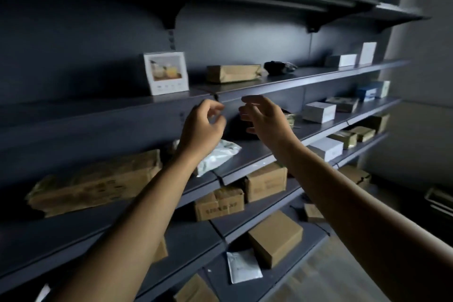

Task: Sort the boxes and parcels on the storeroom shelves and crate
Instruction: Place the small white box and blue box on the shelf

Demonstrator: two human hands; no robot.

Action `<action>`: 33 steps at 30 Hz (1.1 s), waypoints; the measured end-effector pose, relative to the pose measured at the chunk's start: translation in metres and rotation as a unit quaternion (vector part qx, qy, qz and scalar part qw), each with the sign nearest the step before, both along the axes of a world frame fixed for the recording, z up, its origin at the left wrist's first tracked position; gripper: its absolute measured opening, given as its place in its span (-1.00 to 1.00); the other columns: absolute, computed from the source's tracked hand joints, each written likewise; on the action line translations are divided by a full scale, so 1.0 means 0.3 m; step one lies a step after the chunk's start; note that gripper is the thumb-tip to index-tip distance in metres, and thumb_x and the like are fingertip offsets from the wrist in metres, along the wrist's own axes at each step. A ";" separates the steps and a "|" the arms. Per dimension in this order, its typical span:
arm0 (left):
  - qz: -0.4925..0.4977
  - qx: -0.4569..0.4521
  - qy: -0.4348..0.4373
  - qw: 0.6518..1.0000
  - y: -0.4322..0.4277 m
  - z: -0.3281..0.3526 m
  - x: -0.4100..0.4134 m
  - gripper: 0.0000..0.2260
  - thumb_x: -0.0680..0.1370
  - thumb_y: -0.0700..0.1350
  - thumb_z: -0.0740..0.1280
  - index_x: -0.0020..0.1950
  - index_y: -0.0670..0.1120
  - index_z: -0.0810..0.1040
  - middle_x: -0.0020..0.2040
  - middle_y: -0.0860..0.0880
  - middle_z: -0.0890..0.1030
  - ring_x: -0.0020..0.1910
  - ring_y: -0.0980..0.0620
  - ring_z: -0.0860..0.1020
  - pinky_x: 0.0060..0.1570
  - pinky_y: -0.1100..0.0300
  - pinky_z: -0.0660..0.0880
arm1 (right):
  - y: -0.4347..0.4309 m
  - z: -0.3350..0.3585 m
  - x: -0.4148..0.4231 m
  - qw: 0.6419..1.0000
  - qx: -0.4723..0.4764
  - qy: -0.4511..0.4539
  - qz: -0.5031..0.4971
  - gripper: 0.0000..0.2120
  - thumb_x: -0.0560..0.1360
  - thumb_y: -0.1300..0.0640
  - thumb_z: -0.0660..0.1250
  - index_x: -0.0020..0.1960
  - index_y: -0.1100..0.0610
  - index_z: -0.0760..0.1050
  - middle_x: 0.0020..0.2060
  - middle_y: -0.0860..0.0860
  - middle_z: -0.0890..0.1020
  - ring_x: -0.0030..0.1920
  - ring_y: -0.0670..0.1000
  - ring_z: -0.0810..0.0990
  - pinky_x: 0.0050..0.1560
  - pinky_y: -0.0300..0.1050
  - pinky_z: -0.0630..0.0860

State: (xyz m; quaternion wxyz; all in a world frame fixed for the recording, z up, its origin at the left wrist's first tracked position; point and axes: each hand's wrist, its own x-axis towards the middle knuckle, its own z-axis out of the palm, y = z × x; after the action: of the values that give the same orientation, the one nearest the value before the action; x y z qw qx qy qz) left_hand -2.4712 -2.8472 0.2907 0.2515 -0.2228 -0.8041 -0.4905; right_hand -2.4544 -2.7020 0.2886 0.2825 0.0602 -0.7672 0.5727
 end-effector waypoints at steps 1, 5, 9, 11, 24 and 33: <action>-0.016 0.001 -0.006 1.000 0.091 -0.004 -0.002 -0.83 0.53 -0.26 0.27 0.09 -0.11 0.56 0.05 -0.03 0.59 0.04 0.08 0.52 -0.05 0.40 0.36 | 0.086 -0.010 0.008 1.000 0.001 -0.003 -0.014 -0.83 0.62 0.19 0.20 0.15 0.03 0.50 0.03 0.14 0.66 0.06 0.18 0.64 0.04 0.11 0.57; -0.074 0.007 -0.026 0.997 0.423 -0.034 -0.019 -0.87 0.54 -0.23 0.28 0.04 -0.05 0.53 0.00 0.01 0.57 0.00 0.11 0.51 -0.12 0.44 0.36 | 0.402 -0.044 0.034 0.998 -0.010 -0.010 -0.062 -0.81 0.61 0.19 0.21 0.18 0.06 0.51 0.03 0.15 0.66 0.04 0.17 0.65 0.00 0.14 0.58; -0.130 0.010 -0.037 0.991 0.719 -0.078 -0.068 -0.86 0.54 -0.22 0.28 0.08 -0.11 0.56 -0.02 0.00 0.57 -0.01 0.09 0.52 -0.08 0.43 0.43 | 0.675 -0.101 0.045 0.993 -0.012 -0.031 -0.115 -0.80 0.60 0.18 0.22 0.19 0.06 0.50 0.03 0.09 0.66 0.05 0.08 0.64 0.09 0.14 0.57; -0.150 0.009 -0.037 0.988 0.867 -0.102 -0.099 -0.85 0.54 -0.22 0.28 0.07 -0.09 0.56 -0.02 0.02 0.57 0.00 0.10 0.52 0.00 0.30 0.46 | 0.802 -0.133 0.037 0.989 -0.014 -0.040 -0.142 -0.80 0.58 0.17 0.23 0.16 0.00 0.50 0.02 0.05 0.66 0.06 0.06 0.64 0.11 0.14 0.57; -0.269 0.022 -0.078 0.960 1.825 -0.188 -0.558 -0.85 0.57 -0.19 0.26 0.11 -0.07 0.54 -0.02 0.07 0.55 -0.03 0.16 0.48 -0.16 0.50 0.35 | 1.656 -0.172 -0.283 0.961 -0.048 -0.032 -0.272 -0.80 0.59 0.22 0.20 0.13 0.02 0.52 0.01 0.07 0.68 0.02 0.02 0.65 0.03 0.00 0.57; -0.315 0.027 -0.108 0.943 2.401 -0.243 -0.785 -0.81 0.56 -0.23 0.26 0.15 -0.12 0.55 0.00 0.03 0.57 0.01 0.11 0.52 -0.04 0.27 0.45 | 2.192 -0.204 -0.495 0.947 -0.058 -0.027 -0.314 -0.79 0.59 0.25 0.18 0.12 0.03 0.51 -0.04 0.01 0.65 0.00 -0.01 0.64 0.06 0.00 0.55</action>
State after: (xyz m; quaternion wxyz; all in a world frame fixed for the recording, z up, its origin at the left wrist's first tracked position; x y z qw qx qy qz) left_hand -2.7066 -2.1270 0.2179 0.0014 -0.4033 -0.7018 -0.5872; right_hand -2.6029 -2.0445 0.2275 0.4298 -0.2158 -0.7202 0.5000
